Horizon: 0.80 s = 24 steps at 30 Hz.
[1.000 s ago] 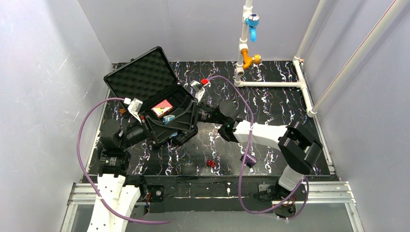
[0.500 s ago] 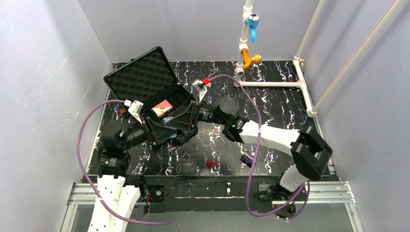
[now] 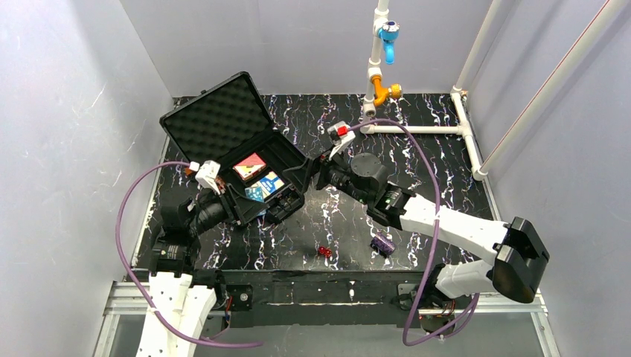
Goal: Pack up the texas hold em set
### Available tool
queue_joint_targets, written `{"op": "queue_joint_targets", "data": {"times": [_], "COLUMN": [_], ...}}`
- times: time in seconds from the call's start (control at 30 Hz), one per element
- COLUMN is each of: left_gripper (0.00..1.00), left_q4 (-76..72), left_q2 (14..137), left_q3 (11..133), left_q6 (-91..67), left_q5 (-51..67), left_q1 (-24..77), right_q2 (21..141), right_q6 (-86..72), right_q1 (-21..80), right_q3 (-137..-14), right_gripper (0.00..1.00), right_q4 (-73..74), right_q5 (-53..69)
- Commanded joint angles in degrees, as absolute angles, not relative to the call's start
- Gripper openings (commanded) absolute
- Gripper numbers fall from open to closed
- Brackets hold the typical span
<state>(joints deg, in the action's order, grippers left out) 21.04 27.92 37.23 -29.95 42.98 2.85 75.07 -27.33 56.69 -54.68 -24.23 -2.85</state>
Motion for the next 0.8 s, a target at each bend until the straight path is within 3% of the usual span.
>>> {"op": "queue_joint_targets", "data": {"times": [0.0, 0.43, 0.77], "left_gripper": [0.0, 0.0, 0.0], "left_q4": [24.3, 28.2, 28.6], "left_q2": [28.2, 35.1, 39.3], "left_q3": [40.8, 44.0, 46.3], "left_q6": [-27.0, -24.4, -25.3], "left_q5": [36.6, 26.0, 20.6], "left_q1": [2.9, 2.8, 2.8], "right_q2": [72.8, 71.5, 71.5], "right_q6": [-20.7, -17.4, -18.7], "right_q1": [56.8, 56.8, 56.9], "right_q3": [-53.2, -50.5, -49.3], "right_gripper": [0.98, 0.98, 0.98], "right_q4": [-21.2, -22.6, -23.9], "right_q5": [-16.9, -27.9, -28.3]}}
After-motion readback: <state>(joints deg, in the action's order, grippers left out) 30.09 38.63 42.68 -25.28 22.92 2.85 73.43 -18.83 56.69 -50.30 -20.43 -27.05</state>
